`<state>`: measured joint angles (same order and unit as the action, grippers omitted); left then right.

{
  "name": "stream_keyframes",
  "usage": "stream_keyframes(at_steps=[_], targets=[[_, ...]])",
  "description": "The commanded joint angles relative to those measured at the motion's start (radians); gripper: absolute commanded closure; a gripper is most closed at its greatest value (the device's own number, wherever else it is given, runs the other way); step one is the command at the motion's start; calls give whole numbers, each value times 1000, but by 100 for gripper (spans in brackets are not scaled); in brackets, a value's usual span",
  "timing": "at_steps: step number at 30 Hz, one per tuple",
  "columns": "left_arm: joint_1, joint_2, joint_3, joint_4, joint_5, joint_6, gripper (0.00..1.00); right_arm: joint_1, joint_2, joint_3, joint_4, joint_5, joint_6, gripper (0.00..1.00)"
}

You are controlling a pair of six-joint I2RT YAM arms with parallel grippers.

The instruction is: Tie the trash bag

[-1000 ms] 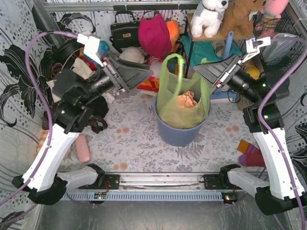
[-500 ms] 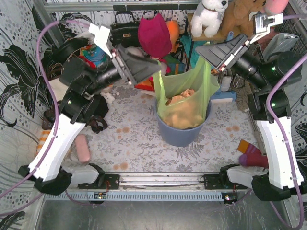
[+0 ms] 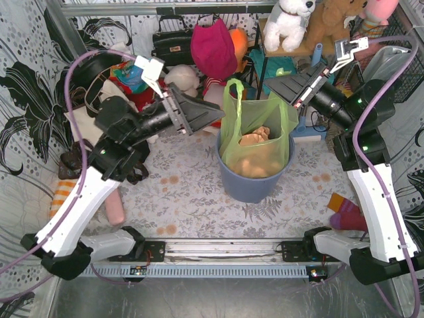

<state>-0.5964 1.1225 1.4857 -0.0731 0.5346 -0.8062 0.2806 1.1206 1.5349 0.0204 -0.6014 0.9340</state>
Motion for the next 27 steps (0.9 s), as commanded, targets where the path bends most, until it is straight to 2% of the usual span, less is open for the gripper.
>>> stream_keyframes(at_steps=[1, 7, 11, 14, 16, 18, 22, 27], targets=[[-50, 122, 26, 139, 25, -6, 27, 2, -30, -1, 50, 12, -3, 60], [-96, 286, 191, 106, 8, 46, 27, 3, -42, 0, 49, 15, -3, 60], [-98, 382, 405, 74, 36, 55, 29, 3, -35, 27, 40, 16, -5, 60], [-97, 436, 620, 30, 40, 71, 42, 2, -11, 104, 26, 4, -12, 60], [-94, 462, 753, -21, 30, 97, 43, 3, 13, 174, 17, -6, -17, 60], [-80, 465, 808, -46, 21, 105, 42, 2, 32, 231, 12, -18, -19, 60], [-60, 383, 674, -18, 15, 93, 41, 3, 15, 210, 1, -18, -21, 60], [-55, 250, 332, 52, -21, 81, 40, 3, -56, -36, 61, -13, 15, 60]])
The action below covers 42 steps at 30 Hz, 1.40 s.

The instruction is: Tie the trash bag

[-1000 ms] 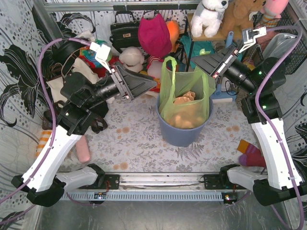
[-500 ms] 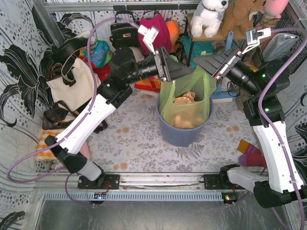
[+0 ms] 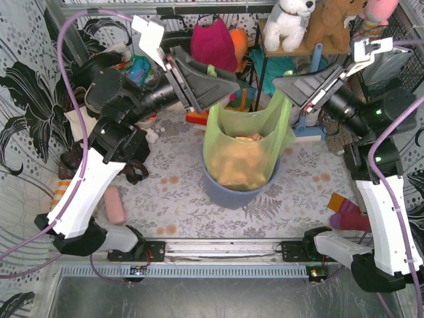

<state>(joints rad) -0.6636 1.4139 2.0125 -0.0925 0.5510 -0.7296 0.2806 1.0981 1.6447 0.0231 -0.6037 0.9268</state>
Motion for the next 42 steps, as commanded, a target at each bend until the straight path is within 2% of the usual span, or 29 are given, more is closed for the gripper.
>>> stream_keyframes(at_steps=[1, 4, 7, 11, 14, 17, 19, 21, 27, 30, 34, 42], targets=[[15, -60, -249, 85, -44, -3, 40, 3, -43, -184, 74, -9, 32, 61], [29, -90, -331, 102, -47, -13, 40, 3, -54, -249, 113, -13, 59, 61], [42, -97, -297, 84, -45, -12, 40, 5, -47, -255, 155, -23, 85, 61], [48, -57, -102, -39, -41, 46, 40, 16, 11, -157, 179, -32, 101, 62], [57, -9, 76, -132, -39, 79, 40, 60, 95, -12, 180, -47, 100, 63], [69, 7, 159, -159, -24, 82, 39, 95, 165, 147, 159, -63, 88, 63], [71, -13, 133, -153, -30, 82, 39, 105, 174, 187, 146, -59, 77, 63], [73, -45, 60, -134, -37, 82, 39, 107, 147, 160, 131, -43, 62, 63], [89, -129, -159, -118, -75, 83, 38, 109, 45, -102, 168, 15, 73, 63], [98, -149, -201, -139, -93, 93, 38, 113, 40, -165, 218, 14, 99, 63], [120, -148, -171, -191, -97, 115, 37, 132, 74, -133, 234, 10, 102, 64], [146, -57, 120, -299, -38, 143, 36, 190, 201, 160, 158, 0, 56, 69]])
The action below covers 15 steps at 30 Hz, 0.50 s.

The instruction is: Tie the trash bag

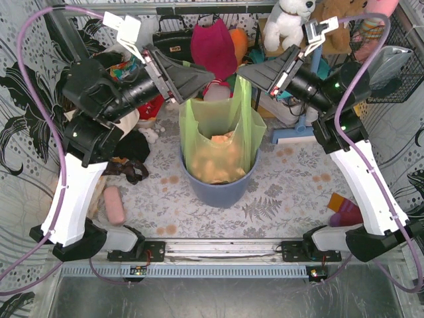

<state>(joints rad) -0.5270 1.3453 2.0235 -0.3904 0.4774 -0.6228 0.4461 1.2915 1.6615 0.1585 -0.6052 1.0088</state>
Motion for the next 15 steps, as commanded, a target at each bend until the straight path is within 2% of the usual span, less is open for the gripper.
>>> stream_keyframes(at_steps=[1, 4, 9, 15], targets=[[12, 13, 118, -3, 40, 35, 36, 28, 9, 166, 4, 10, -39, 70], [18, -1, 91, -9, 44, 37, 35, 34, -2, 161, -38, 30, -62, 72], [25, -67, -39, -61, -5, 65, 33, 36, -45, 76, -176, 78, -126, 73], [35, -126, -98, -157, -51, 100, 26, 35, -63, 115, -382, 126, -240, 59]])
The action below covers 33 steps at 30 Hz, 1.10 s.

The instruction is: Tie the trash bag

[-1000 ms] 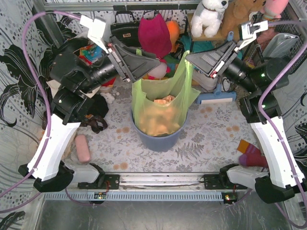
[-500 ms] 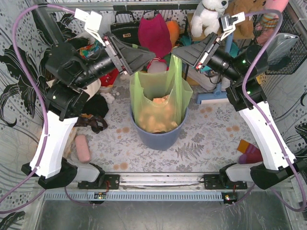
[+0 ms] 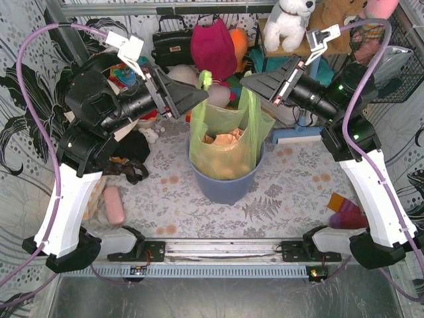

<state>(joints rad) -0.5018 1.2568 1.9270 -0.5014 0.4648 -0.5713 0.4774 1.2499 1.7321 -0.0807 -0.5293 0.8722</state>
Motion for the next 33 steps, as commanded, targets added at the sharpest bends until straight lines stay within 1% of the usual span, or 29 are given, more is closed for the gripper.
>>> stream_keyframes(at_steps=[1, 5, 7, 10, 13, 16, 18, 22, 24, 26, 28, 30, 33], targets=[[11, -44, 7, -61, -44, 55, 25, 4, -14, 80, -196, 62, -132, 57], [11, -50, 83, -144, -66, 80, 23, 4, 16, 218, -386, 129, -243, 47], [11, -62, 107, -146, -32, 65, 23, 4, 22, 262, -448, 151, -276, 43], [11, -80, 86, -78, 75, -7, 23, 4, 34, 324, -513, 170, -321, 40], [8, -96, 0, 35, 174, -95, 26, 4, 55, 386, -573, 183, -353, 40], [-15, -107, -96, 144, 176, -151, 27, 4, 69, 411, -603, 196, -368, 41], [-71, -90, -112, 183, 161, -158, 27, 4, 70, 404, -602, 201, -367, 41], [-264, -8, 3, 85, 50, -52, 28, 4, 74, 397, -602, 204, -367, 43], [-356, 19, 51, 1, -73, 29, 29, 4, 77, 400, -604, 206, -370, 44], [-426, 16, 32, -6, -198, 100, 29, 4, 83, 409, -611, 215, -380, 45], [-481, -9, -39, 53, -326, 148, 30, 4, 95, 427, -626, 225, -386, 47], [-515, -46, -140, 157, -428, 199, 30, 4, 107, 437, -629, 225, -387, 49], [-541, -97, -272, 306, -520, 253, 29, 4, 113, 432, -607, 219, -376, 52]])
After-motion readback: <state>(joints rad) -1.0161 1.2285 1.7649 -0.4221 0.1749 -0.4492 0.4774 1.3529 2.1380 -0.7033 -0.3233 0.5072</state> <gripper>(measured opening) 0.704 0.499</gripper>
